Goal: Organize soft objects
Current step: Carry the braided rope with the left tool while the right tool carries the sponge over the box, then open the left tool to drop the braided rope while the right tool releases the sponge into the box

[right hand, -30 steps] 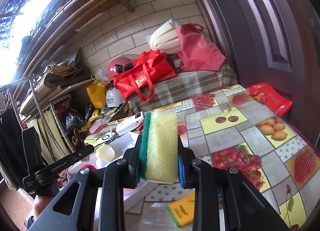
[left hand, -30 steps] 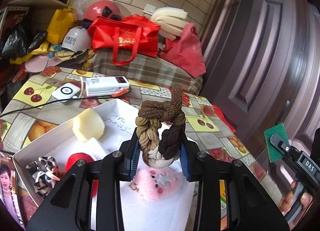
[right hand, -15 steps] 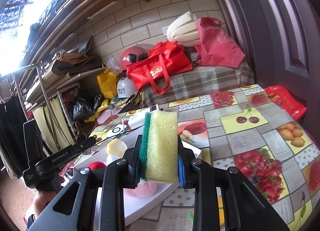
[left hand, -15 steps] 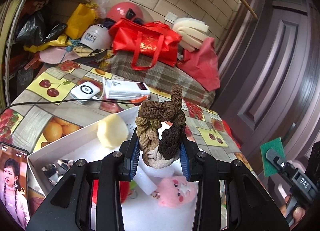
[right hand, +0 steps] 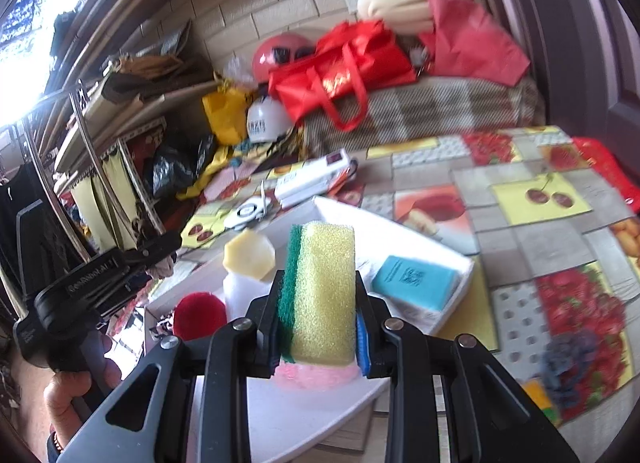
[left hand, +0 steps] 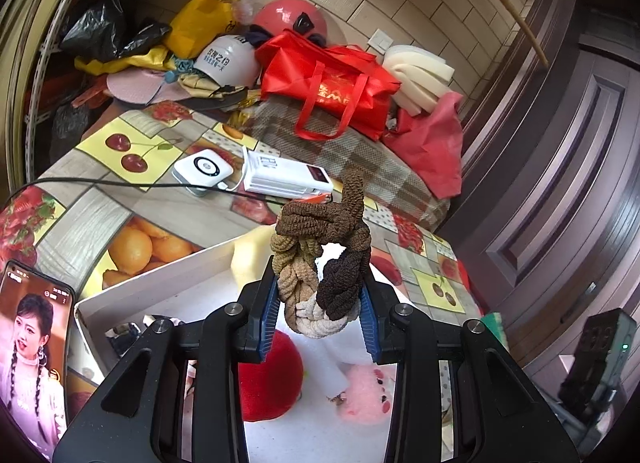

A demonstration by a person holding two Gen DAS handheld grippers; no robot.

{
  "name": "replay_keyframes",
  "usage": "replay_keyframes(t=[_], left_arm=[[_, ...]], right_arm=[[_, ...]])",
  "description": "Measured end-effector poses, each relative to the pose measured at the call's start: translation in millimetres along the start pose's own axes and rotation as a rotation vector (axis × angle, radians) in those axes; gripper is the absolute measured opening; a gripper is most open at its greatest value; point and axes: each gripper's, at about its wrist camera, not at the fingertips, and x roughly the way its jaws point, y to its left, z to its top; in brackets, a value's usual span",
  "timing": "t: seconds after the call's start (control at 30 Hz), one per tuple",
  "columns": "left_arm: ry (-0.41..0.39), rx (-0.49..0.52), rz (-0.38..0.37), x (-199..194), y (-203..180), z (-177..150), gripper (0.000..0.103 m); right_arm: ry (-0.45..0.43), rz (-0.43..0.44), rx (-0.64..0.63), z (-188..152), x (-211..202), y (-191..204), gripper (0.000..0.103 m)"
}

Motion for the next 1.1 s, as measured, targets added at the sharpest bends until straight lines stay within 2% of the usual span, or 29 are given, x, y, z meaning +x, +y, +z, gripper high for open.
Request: replay_keyframes(t=[0.2, 0.23, 0.27, 0.3, 0.33, 0.37, 0.43, 0.47, 0.5, 0.63, 0.8, 1.0, 1.1], left_arm=[[0.011, 0.022, 0.002, 4.0, -4.3, -2.9, 0.035], [0.013, 0.028, 0.000, 4.9, -5.4, -3.0, 0.039], [0.015, 0.032, -0.004, 5.8, -6.4, -3.4, 0.051], [0.015, 0.033, 0.001, 6.5, -7.7, -3.5, 0.059], [0.011, 0.031, 0.009, 6.5, -7.6, -3.6, 0.078], [0.004, 0.030, 0.021, 6.1, -7.0, -3.5, 0.094], [-0.034, 0.026, 0.062, 1.9, -5.6, -2.5, 0.103], [-0.056, 0.022, 0.069, -0.9, -4.4, -2.1, 0.103], [-0.085, 0.016, 0.072, -4.6, -2.7, -1.5, 0.103], [-0.152, 0.005, 0.139, -13.7, 3.4, 0.5, 0.103], [-0.140, -0.026, 0.147, -10.8, 11.4, 1.5, 0.103], [-0.145, -0.021, 0.142, -11.0, 11.7, 0.6, 0.103], [-0.148, -0.016, 0.133, -12.2, 10.8, -0.5, 0.103]], right_arm=[[0.027, 0.018, -0.017, -1.0, 24.3, 18.8, 0.030], [0.025, 0.022, -0.019, -0.9, 26.8, 21.8, 0.030], [0.026, 0.023, -0.025, -0.8, 29.3, 24.3, 0.032], [0.028, 0.020, -0.034, -1.2, 31.4, 26.6, 0.037], [0.029, 0.014, -0.048, -2.5, 32.2, 29.2, 0.058], [0.026, 0.009, -0.057, -3.5, 32.5, 30.6, 0.085], [0.000, 0.002, -0.070, -7.9, 26.8, 32.1, 0.093], [-0.007, -0.002, -0.077, -8.5, 25.8, 33.1, 0.094], [-0.012, -0.004, -0.083, -9.6, 23.3, 33.5, 0.101], [-0.061, -0.006, -0.082, -12.7, 6.9, 33.6, 0.103], [-0.105, -0.001, -0.095, -14.9, -10.8, 34.1, 0.103], [-0.133, 0.008, -0.051, -17.5, -26.2, 25.5, 0.103], [-0.174, -0.026, -0.064, -19.5, -39.0, 24.0, 0.103]])
